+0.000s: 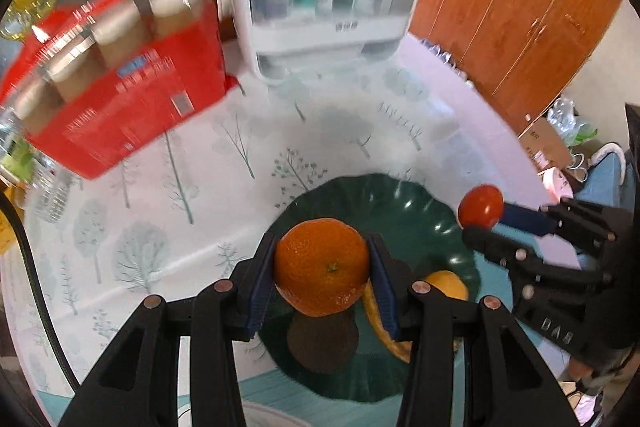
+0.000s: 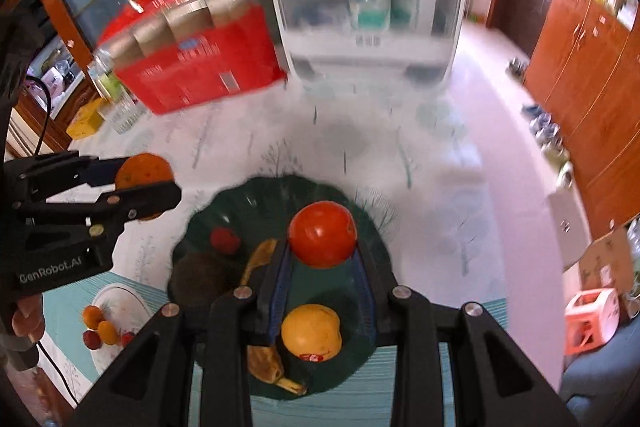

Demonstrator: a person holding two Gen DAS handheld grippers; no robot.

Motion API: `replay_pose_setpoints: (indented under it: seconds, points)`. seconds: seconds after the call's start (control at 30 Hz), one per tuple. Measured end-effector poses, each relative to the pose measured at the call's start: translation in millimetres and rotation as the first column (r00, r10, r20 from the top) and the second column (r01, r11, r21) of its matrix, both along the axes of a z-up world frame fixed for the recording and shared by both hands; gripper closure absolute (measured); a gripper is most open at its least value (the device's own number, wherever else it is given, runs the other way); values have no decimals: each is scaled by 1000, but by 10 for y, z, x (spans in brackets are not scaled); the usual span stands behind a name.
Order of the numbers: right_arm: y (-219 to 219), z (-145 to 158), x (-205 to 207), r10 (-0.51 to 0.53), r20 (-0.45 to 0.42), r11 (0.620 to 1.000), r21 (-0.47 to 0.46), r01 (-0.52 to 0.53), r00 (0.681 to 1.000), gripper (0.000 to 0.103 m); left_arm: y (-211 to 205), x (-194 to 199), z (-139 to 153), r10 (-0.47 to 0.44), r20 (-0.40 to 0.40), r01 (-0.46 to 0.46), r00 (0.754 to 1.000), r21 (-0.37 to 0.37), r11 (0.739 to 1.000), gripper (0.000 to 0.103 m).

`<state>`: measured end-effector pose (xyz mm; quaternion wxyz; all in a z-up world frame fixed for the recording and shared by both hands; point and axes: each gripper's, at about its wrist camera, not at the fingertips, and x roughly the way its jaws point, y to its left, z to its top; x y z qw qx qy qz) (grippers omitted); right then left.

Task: Organize fruits
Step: 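Carry orange and red tomato to the green plate and release both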

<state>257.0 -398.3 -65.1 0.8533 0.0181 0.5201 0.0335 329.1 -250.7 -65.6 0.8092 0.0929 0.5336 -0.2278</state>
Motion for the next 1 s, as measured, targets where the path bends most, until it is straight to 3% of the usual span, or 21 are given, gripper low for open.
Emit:
replay_pose_setpoints:
  seconds: [0.2,0.47,0.63,0.77,1.0]
  points:
    - [21,-417,68,29,-71,1000,6,-29,997,72,-107,188,-505,28,-81,-25,996,45,999,60]
    - [7,-666,195,56,-114,998,34,-53,992,71,-252,299,-849,26,-137,-16,990,74,997,59]
    - [58,-716,218,78,-104,997,24,-76,991,71,-271,311,-934,19,-155,-6,988,85,996,57]
    - [81,-704,188,80,-87,997,9,-80,993,59,-220,285,-899,24,-142,-12,990,82,997,46]
    - [65,-612,127,67,-65,997,28,-66,996,59,-86,211,-714,26,-113,-20,993,58,998,41]
